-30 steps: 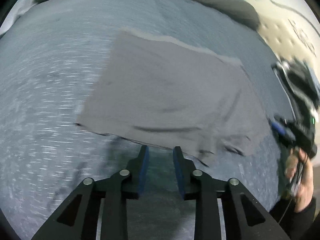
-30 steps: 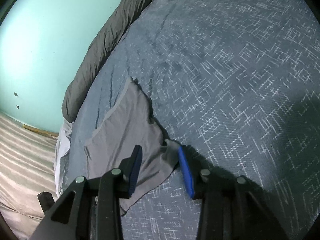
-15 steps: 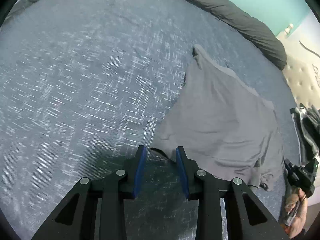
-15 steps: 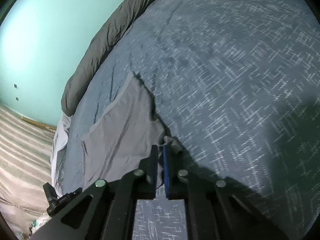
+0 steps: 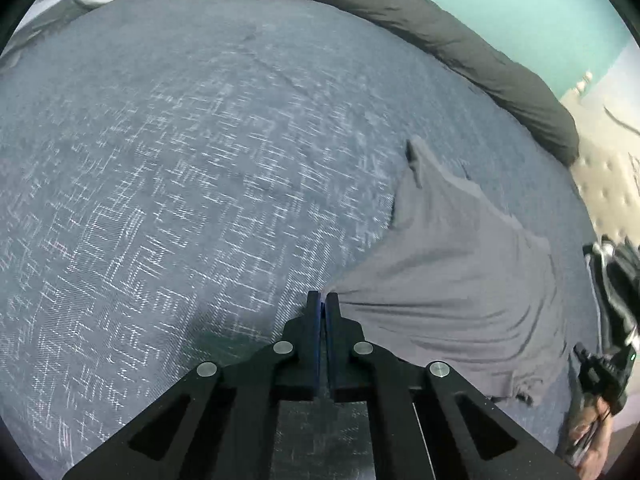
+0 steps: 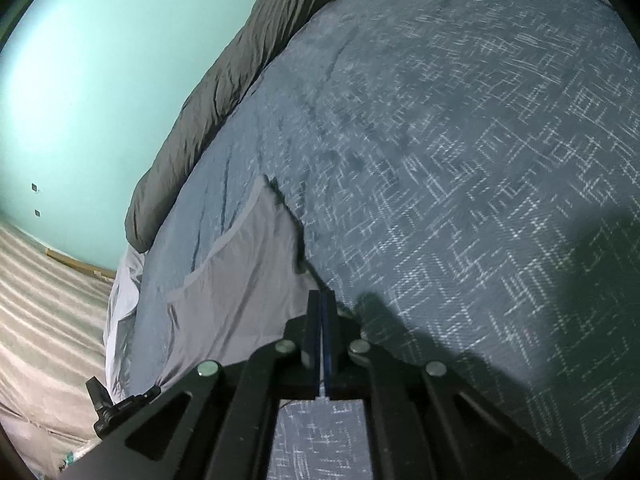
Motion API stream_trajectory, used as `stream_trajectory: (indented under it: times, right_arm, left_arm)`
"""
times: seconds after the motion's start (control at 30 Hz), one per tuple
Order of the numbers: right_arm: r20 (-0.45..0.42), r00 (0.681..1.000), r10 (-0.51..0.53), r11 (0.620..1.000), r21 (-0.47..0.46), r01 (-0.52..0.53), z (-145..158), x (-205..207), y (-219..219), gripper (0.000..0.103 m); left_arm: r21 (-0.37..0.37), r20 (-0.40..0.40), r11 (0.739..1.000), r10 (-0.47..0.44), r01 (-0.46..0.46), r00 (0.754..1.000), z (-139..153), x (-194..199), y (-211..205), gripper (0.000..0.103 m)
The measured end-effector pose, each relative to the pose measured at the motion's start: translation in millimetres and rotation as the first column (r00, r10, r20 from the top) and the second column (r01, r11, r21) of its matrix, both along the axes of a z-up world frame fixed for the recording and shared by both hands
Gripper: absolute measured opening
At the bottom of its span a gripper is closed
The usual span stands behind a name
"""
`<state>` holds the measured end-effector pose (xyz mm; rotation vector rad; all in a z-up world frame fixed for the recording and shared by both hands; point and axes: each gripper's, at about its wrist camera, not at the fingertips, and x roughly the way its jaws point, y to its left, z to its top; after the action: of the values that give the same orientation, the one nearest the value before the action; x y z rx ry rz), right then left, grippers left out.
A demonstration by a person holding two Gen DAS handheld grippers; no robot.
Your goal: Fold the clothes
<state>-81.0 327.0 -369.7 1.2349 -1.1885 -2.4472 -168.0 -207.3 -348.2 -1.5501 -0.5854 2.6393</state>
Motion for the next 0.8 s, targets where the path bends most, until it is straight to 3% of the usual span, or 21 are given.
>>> stream_trajectory:
  times: [0.33,0.47,0.5,0.63,0.67,0.73,0.8]
  right_arm:
    - [0.048,0.999,0.022,1.0,0.011,-0.022,-6.5,-3.1,-0.7,0.004]
    - [0.048,0.997,0.056,0.997,0.05,-0.059,-2.8,-6.9,-10.3,0.035]
    - [0.049,0.997,0.066,0.996,0.062,-0.069,-2.3,-7.6,-13.4,0.036]
    - [0.047,0.995,0.089,0.992,0.086,-0.093,-2.7,-7.6,-19.6,0.034]
    - [0.047,0.995,0.092,0.991,0.09,-0.096,-2.6,-7.0,-20.0,0.021]
    - [0.051,0.993,0.103,0.99,0.093,-0.108,-3.7,-6.8,-21.9,0.003]
    - [0.05,0.993,0.103,0.992,0.064,-0.106,-5.9,-7.0,-23.9,0.001]
  left_arm:
    - [0.043,0.045,0.998,0.051,-0.053,0.998,-17.8,-7.2,-14.1,0.002]
    - [0.046,0.032,0.998,0.047,-0.049,0.998,-18.5,-6.3,-1.9,0.002]
    - [0.04,0.034,0.998,0.041,-0.043,0.999,-19.9,-6.2,1.0,0.002]
    - [0.047,0.053,0.998,0.04,-0.042,0.998,-26.4,4.3,5.1,0.002]
    - [0.047,0.054,0.998,0.039,-0.042,0.998,-25.9,4.2,4.9,0.002]
    - [0.043,0.054,0.998,0.035,-0.038,0.998,-23.4,-0.6,4.5,0.002]
    - [0.04,0.054,0.999,0.032,-0.034,0.998,-20.9,-5.4,4.2,0.002]
